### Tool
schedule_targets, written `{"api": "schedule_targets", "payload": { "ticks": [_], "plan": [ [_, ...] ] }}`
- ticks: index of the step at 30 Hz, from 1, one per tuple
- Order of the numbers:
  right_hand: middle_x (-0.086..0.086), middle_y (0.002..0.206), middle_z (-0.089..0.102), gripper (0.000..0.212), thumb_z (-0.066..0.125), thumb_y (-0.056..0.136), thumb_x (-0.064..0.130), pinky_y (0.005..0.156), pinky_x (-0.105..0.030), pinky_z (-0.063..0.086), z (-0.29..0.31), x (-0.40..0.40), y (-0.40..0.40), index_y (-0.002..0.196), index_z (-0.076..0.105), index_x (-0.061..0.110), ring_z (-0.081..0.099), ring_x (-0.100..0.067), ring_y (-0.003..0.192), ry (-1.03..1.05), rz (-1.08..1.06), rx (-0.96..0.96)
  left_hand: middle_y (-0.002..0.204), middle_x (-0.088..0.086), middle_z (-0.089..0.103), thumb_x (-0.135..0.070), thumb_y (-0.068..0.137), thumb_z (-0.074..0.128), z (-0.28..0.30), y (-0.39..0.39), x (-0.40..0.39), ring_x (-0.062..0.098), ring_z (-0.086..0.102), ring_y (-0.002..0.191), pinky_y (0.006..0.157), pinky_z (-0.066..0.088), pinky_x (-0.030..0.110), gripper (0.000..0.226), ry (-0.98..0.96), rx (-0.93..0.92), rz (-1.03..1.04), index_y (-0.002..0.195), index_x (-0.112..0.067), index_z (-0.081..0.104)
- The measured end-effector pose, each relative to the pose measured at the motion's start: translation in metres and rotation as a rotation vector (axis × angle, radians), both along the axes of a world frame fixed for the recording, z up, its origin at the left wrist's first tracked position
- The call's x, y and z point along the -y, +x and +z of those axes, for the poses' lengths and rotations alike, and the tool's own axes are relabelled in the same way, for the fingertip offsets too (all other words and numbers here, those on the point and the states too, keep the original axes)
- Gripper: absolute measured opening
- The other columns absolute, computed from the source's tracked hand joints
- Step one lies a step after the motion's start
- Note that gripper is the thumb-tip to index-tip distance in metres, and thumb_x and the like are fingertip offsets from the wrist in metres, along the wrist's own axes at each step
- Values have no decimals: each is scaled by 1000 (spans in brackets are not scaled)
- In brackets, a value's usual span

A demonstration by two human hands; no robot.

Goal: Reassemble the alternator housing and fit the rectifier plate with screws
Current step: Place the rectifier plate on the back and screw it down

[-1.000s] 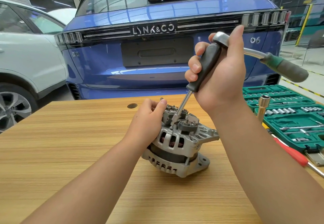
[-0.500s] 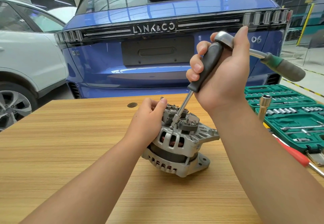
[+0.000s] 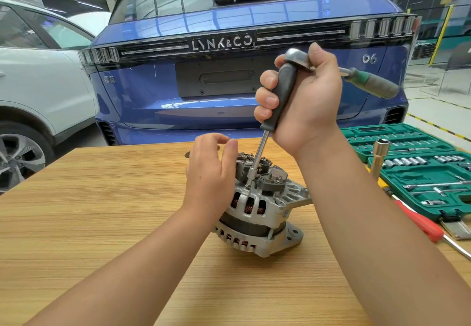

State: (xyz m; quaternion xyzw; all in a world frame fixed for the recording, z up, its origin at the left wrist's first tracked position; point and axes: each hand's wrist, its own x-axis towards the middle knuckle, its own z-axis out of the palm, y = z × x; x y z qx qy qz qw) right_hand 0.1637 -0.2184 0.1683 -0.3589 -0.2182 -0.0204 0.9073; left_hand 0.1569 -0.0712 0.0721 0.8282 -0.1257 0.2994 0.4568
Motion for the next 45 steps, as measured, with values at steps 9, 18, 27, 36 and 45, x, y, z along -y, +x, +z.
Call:
{"api": "schedule_targets", "payload": {
  "ticks": [9, 18, 27, 36, 45],
  "plan": [
    [-1, 59, 43, 46, 27, 93, 51, 49, -22, 24, 10, -5, 6, 75, 50, 15, 32, -16, 44, -72, 56, -84, 83, -8, 70, -54, 97, 35, 6, -13, 6, 13, 64, 87, 79, 50, 38, 46, 36, -13, -349, 85, -25, 69],
    [-2, 54, 48, 58, 31, 89, 43, 53, -24, 35, 22, -4, 14, 54, 62, 9, 39, -18, 43, -146, 70, -189, 101, -26, 72, -63, 86, 44, 13, -7, -4, -6, 62, 104, 88, 45, 28, 33, 64, -216, -427, 92, -49, 73],
    [-2, 86, 74, 23, 43, 93, 22, 60, -25, 43, 28, -9, 9, 96, 65, 16, 58, -15, 55, 32, 102, -110, 96, -19, 74, -66, 86, 39, 14, -8, -5, 1, 64, 105, 99, 49, 42, 35, 101, -221, -432, 77, -54, 70],
    [4, 90, 56, 15, 49, 100, 12, 68, -44, 56, 7, -9, 0, 103, 63, 14, 59, -22, 78, -497, -856, 455, 89, -22, 74, -47, 99, 56, 14, -9, -6, -6, 65, 92, 80, 45, 27, 26, 77, -270, -446, 82, -51, 76],
    [-5, 68, 47, 46, 32, 99, 52, 63, -27, 34, 37, 3, -19, 78, 70, 40, 44, -11, 62, -1007, -749, 479, 85, -17, 71, -57, 89, 57, 17, -12, -8, 0, 63, 85, 78, 44, 32, 25, 65, -313, -472, 86, -41, 76]
  ]
}}
